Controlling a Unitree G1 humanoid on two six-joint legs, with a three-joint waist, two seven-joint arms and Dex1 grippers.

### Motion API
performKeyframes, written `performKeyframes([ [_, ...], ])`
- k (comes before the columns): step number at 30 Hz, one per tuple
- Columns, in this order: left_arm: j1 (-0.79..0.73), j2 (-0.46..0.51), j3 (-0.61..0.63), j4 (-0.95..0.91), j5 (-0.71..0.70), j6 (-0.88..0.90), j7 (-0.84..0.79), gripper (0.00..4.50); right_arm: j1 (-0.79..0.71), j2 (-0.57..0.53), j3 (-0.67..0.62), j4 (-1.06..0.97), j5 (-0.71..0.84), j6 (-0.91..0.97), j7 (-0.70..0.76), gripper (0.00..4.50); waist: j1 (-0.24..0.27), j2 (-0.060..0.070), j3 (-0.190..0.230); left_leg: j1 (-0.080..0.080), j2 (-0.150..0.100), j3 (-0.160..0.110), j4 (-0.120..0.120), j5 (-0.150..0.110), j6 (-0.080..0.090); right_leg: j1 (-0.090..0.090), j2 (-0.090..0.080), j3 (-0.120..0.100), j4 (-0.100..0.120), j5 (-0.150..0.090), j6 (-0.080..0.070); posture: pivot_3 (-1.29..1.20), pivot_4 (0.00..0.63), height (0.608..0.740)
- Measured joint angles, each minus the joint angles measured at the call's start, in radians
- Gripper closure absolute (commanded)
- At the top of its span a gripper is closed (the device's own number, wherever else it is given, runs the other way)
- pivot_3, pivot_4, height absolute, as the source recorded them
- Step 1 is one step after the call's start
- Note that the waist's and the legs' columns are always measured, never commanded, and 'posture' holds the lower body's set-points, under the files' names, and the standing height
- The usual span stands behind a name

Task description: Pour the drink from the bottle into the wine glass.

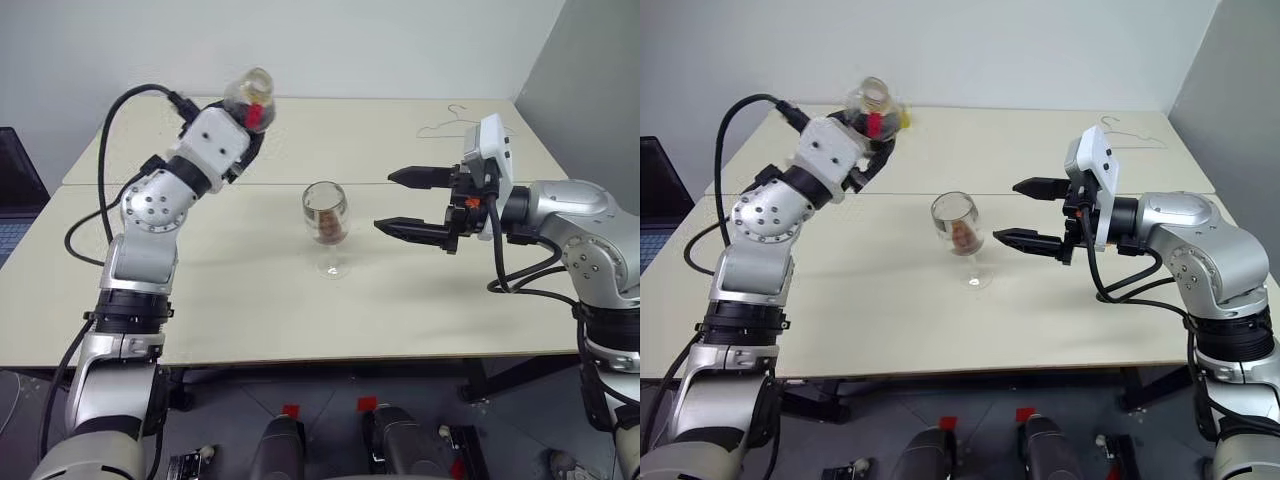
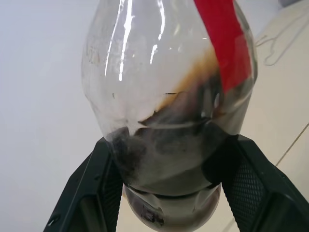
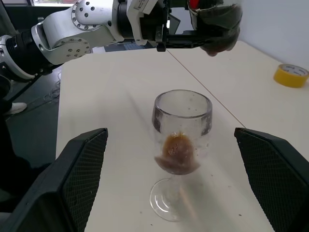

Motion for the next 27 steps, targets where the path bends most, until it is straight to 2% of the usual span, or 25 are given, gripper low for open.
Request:
performKeyframes([
  [6, 0.102, -0.039, 0.129, -0.045, -0.121, 0.261, 0.046, 1.68, -0.001, 0.008, 0.0, 0.027, 0.004, -0.022, 0.022, 0.0, 0.002, 0.0, 0.0, 0.001, 0.0, 0.0, 0.001, 0.001, 0.001, 0.001, 0.0, 0.0, 0.002, 0.0, 0.0, 0.0, 0.15, 0.74],
  [11, 0.167, -0.098, 0.207, -0.063, -0.217, 0.39, 0.09, 1.68, -0.024, 0.013, 0.003, 0.039, 0.002, -0.03, 0.032, 0.0, 0.003, 0.0, 0.0, 0.001, 0.0, -0.001, 0.001, 0.001, 0.001, 0.001, 0.0, 0.0, 0.001, 0.0, 0.0, 0.0, 0.15, 0.74],
  [19, 0.278, -0.161, 0.239, -0.03, -0.244, 0.339, 0.16, 1.68, -0.026, 0.017, 0.028, 0.04, -0.002, -0.032, 0.05, 0.0, 0.004, 0.0, 0.0, 0.001, 0.0, -0.001, 0.001, 0.001, 0.001, 0.0, 0.0, 0.0, 0.001, 0.0, 0.0, 0.0, 0.15, 0.74],
  [27, 0.304, -0.209, 0.226, 0.023, -0.241, 0.247, 0.2, 1.68, -0.038, 0.02, 0.04, 0.04, -0.004, -0.032, 0.065, 0.0, 0.005, 0.0, 0.0, 0.0, -0.001, -0.001, 0.0, 0.001, 0.001, 0.0, 0.0, 0.0, 0.0, 0.0, 0.0, 0.0, 0.15, 0.74],
])
